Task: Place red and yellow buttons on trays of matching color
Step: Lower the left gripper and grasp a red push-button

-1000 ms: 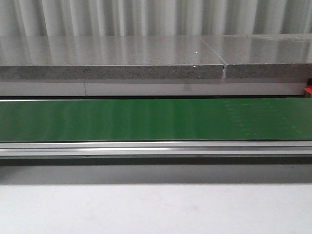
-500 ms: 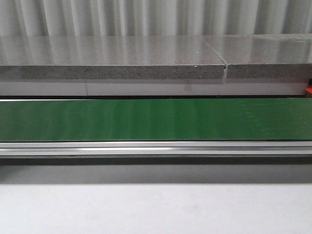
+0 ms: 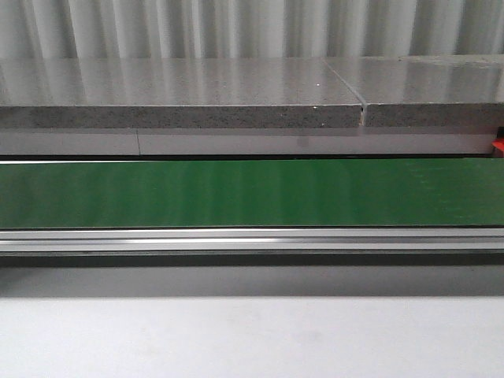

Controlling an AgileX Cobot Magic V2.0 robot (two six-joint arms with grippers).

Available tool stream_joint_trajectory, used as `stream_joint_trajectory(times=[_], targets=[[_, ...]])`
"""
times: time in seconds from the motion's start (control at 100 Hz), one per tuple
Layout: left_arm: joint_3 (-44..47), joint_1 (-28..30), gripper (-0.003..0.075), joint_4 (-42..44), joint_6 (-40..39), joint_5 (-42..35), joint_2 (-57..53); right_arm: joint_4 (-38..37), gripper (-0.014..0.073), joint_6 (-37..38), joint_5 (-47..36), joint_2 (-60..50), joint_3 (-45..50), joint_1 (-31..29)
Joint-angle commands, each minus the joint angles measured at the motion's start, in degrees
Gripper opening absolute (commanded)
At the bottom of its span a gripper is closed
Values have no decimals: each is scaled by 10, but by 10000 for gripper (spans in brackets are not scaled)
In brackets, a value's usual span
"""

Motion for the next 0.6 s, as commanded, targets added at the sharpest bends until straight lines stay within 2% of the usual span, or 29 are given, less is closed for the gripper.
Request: stream_joint_trajectory(times=[0.0, 0.18, 0.59], targets=[[-17, -12, 271, -8, -29, -10, -52, 8, -69, -3, -36, 0, -13, 1], [-17, -44, 271, -8, -78, 12, -67, 8, -69, -3, -36, 0, -13, 1], [-14, -147, 271, 8, -77, 27, -69, 8, -69, -3, -36, 0, -13, 1]])
